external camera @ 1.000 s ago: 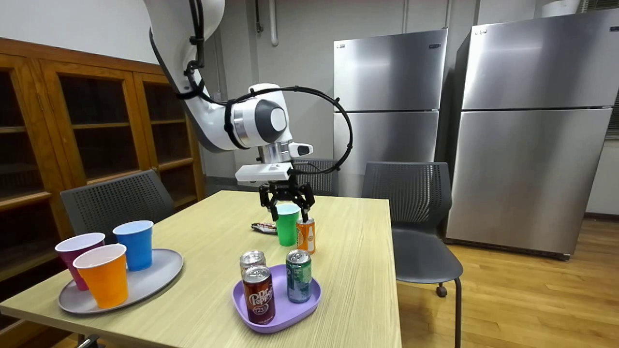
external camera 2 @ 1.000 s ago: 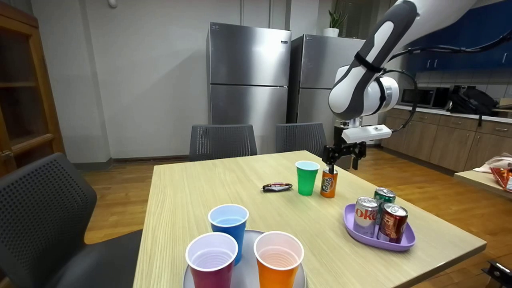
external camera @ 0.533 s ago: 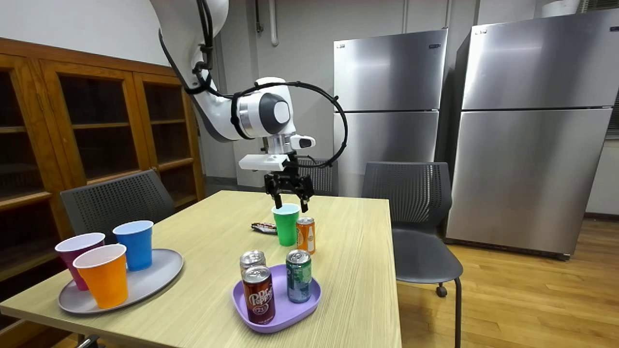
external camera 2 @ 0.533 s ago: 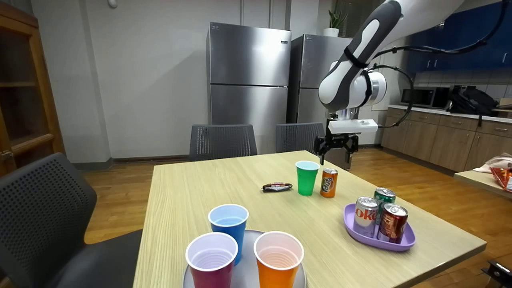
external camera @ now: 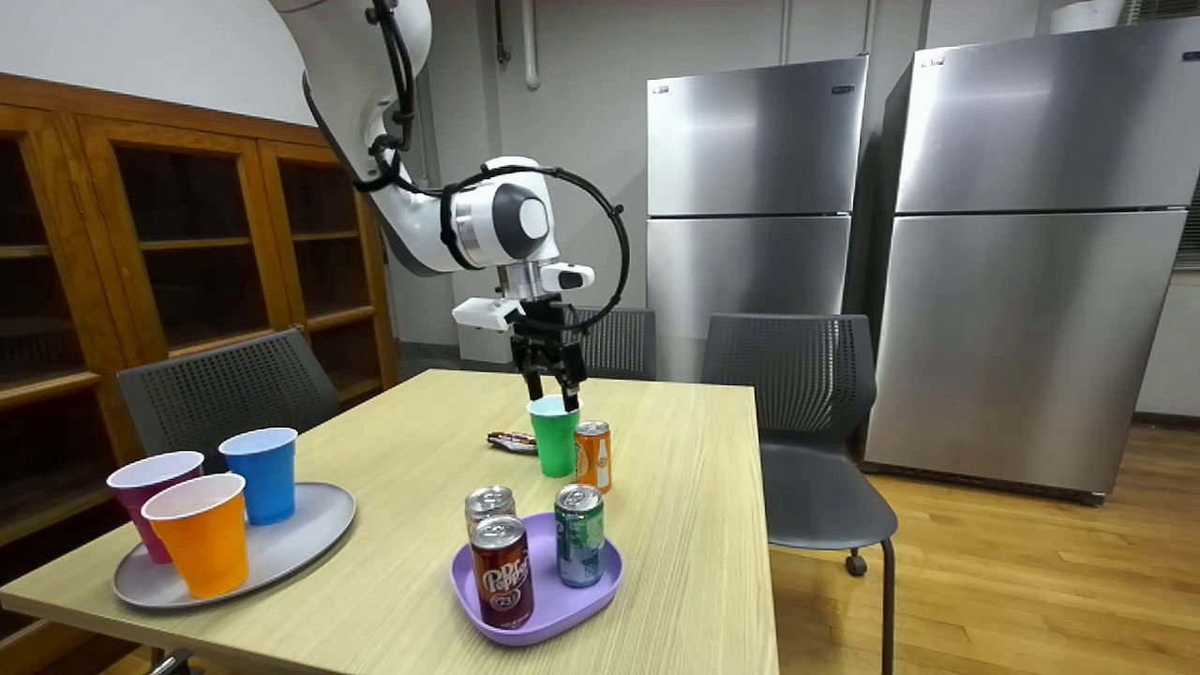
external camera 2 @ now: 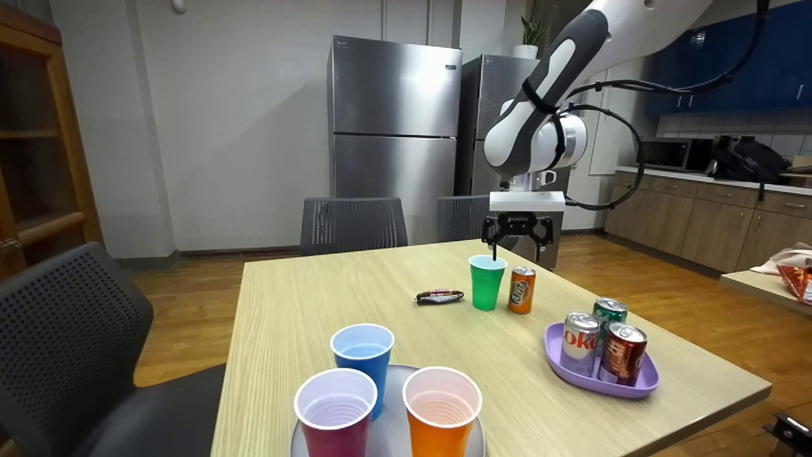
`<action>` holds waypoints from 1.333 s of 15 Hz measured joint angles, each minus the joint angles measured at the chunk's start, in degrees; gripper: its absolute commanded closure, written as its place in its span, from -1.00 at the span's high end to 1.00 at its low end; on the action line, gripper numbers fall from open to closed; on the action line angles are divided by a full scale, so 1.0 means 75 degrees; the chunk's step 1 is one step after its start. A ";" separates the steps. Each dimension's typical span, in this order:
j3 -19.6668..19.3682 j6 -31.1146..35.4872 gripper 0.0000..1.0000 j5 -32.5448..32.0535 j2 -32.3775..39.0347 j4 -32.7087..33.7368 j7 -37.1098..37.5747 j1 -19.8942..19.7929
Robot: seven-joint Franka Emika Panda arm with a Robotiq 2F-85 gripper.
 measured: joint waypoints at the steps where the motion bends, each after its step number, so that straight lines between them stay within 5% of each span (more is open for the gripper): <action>1: -0.0030 -0.0043 1.00 0.0023 0.0090 0.0084 0.0278 0.0064; 10: -0.0152 -0.0084 1.00 0.0138 0.0849 0.0725 0.2167 0.0242; 11: -0.0152 -0.0084 0.50 0.0138 0.0917 0.0769 0.2244 0.0248; 12: -0.0152 -0.0084 0.47 0.0138 0.0988 0.0814 0.2312 0.0254; 20: -0.0152 -0.0084 -0.77 0.0138 0.1342 0.1136 0.2447 0.0312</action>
